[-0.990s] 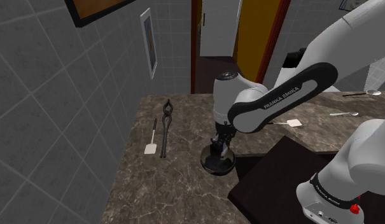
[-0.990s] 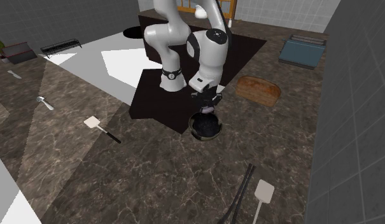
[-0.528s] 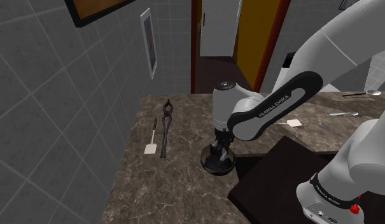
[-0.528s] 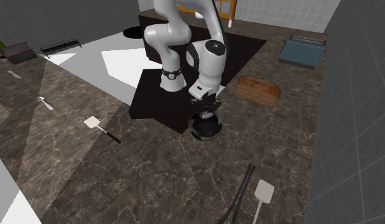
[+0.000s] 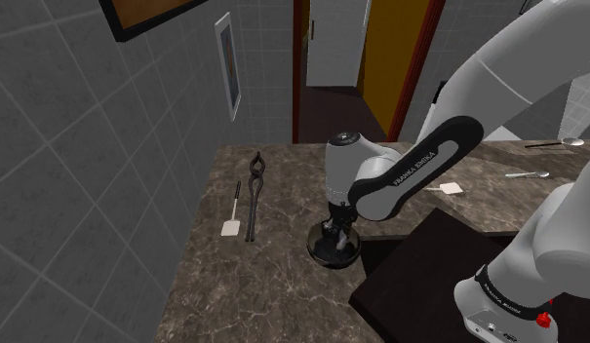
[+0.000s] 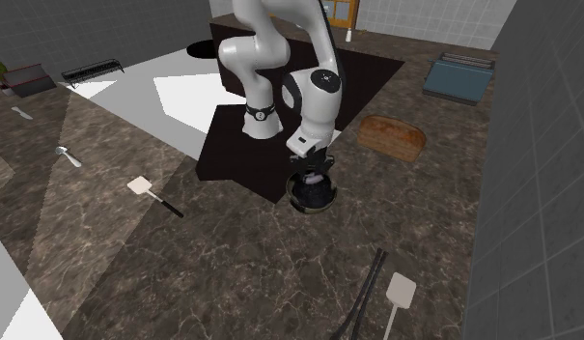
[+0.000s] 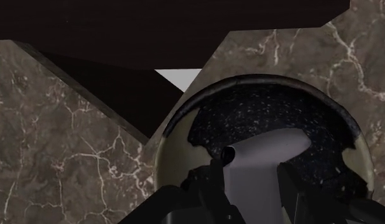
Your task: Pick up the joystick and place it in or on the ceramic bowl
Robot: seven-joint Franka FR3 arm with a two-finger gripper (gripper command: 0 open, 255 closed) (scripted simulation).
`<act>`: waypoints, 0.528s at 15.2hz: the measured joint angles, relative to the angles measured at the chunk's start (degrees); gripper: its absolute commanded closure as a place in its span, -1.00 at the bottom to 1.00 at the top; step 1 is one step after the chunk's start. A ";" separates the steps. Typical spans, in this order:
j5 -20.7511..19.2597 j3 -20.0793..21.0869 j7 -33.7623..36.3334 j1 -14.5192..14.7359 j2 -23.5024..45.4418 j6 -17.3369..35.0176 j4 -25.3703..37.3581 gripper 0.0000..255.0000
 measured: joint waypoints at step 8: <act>-0.02 0.00 0.02 0.01 0.03 0.03 0.01 -1.00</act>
